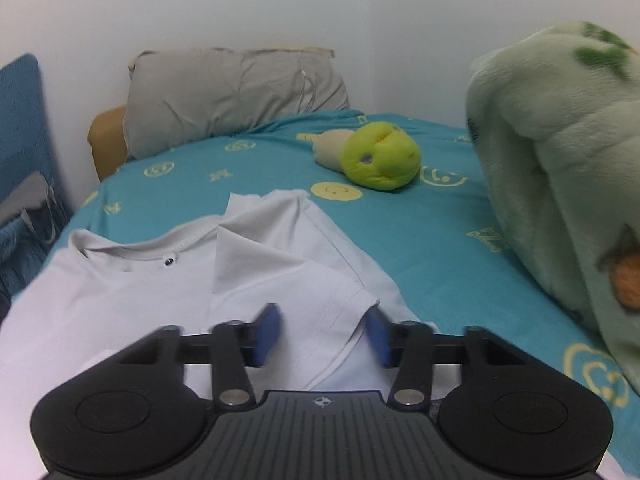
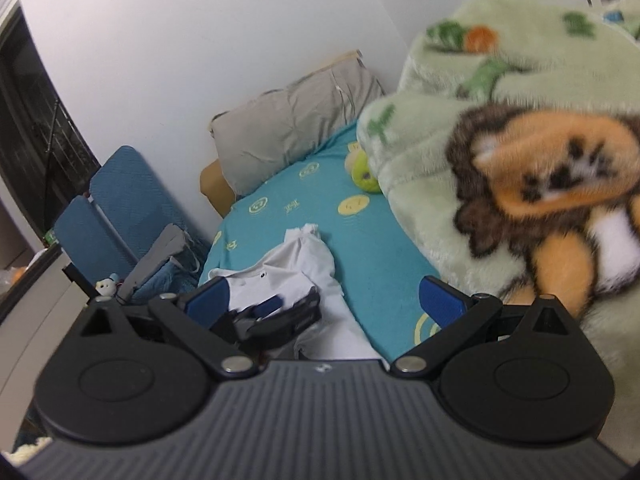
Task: Fold clothes
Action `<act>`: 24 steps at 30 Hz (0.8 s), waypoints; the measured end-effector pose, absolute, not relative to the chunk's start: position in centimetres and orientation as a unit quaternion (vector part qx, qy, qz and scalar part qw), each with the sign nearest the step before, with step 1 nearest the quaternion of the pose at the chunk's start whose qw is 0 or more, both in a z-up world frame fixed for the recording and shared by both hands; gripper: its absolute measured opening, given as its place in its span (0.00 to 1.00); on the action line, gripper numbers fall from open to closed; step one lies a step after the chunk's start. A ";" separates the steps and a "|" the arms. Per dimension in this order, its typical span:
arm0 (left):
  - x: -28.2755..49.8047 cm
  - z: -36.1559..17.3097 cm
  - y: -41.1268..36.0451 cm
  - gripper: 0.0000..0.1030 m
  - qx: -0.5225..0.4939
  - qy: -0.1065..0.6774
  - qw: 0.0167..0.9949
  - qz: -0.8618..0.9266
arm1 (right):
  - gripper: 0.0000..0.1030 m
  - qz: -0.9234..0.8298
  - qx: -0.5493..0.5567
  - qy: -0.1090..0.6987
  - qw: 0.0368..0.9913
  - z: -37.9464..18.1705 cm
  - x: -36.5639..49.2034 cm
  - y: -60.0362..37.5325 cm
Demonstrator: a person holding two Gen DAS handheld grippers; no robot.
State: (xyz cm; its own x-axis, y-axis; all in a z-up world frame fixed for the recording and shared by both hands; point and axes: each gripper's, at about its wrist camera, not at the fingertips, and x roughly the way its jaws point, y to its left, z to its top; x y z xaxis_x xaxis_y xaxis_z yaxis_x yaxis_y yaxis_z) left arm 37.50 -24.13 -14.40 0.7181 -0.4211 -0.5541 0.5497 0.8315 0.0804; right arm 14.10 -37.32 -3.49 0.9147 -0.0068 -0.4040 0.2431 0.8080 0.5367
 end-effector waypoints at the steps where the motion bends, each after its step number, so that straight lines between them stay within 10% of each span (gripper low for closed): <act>1: 37.9 -14.5 -23.9 0.20 0.108 0.270 0.919 -0.267 | 1.00 -0.065 0.303 0.199 0.930 -3.7 14.2 -37.3; 3: 38.4 -14.1 -23.0 0.07 0.074 0.271 0.922 -0.265 | 1.00 -0.065 0.303 0.202 0.929 -3.8 14.2 -37.3; 14: 45.4 -5.4 -14.9 0.04 -0.122 0.270 0.935 -0.193 | 1.00 -0.067 0.289 0.199 0.934 -3.0 13.5 -36.2; 24: 53.7 -5.9 -13.2 0.04 -0.062 0.311 0.948 -0.029 | 1.00 -0.067 0.265 0.217 0.937 -3.6 14.7 -35.2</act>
